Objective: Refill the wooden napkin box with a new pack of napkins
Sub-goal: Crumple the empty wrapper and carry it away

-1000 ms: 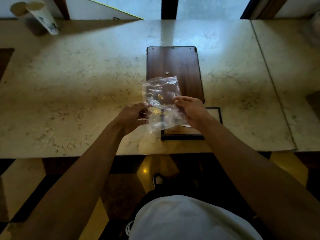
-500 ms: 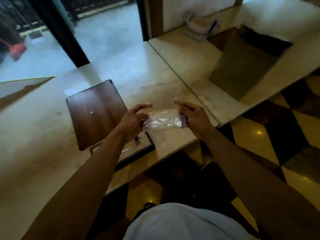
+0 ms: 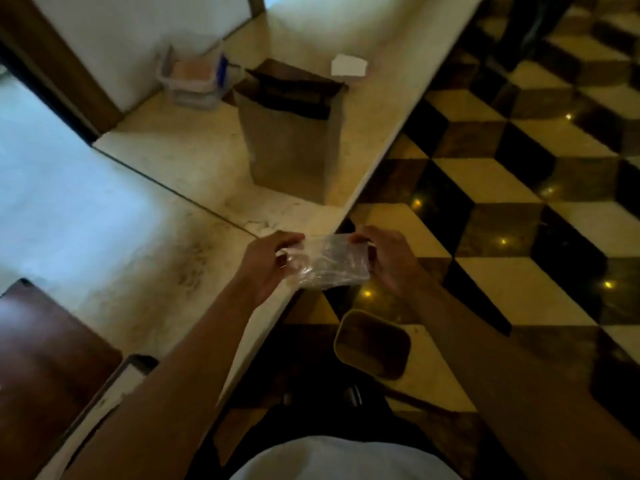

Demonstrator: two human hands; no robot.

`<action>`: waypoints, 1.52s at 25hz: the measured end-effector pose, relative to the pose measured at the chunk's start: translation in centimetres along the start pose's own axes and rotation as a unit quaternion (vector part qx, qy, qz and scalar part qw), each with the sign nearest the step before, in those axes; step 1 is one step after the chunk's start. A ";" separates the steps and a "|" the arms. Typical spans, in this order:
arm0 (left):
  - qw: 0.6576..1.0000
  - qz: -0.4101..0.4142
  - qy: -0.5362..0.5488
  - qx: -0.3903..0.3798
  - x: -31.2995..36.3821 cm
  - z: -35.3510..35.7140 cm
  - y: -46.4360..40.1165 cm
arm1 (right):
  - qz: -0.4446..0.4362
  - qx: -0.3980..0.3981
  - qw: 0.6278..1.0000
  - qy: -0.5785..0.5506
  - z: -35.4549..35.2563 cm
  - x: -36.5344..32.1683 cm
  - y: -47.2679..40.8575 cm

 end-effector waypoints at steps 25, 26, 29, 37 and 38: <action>0.879 -0.234 -0.406 0.090 -26.9 6.5 -24.6 | 0.260 0.216 0.929 0.151 -20.5 31.8 3.2; 0.876 -0.244 -0.403 0.104 -29.1 5.3 -26.1 | 0.277 0.204 0.927 0.152 -20.7 34.4 2.9; 0.861 -0.264 -0.411 0.145 -34.7 2.6 -30.6 | 0.323 0.179 0.915 0.162 -21.4 42.4 2.1; 0.836 -0.315 -0.420 0.159 -46.8 0.8 -42.0 | 0.382 0.184 0.884 0.196 -23.8 58.4 -1.0; 0.835 -0.321 -0.418 0.157 -48.1 0.6 -43.0 | 0.390 0.187 0.881 0.192 -24.1 59.8 -1.2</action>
Point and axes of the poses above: each hand's wrist, its own y-axis away from the middle knuckle, its own z-axis out of the palm, x = y × z, the point moved 8 cm from there along -y, towards the middle knuckle, and after that the axes turned 14 degrees about -z, right-handed, at the moved point
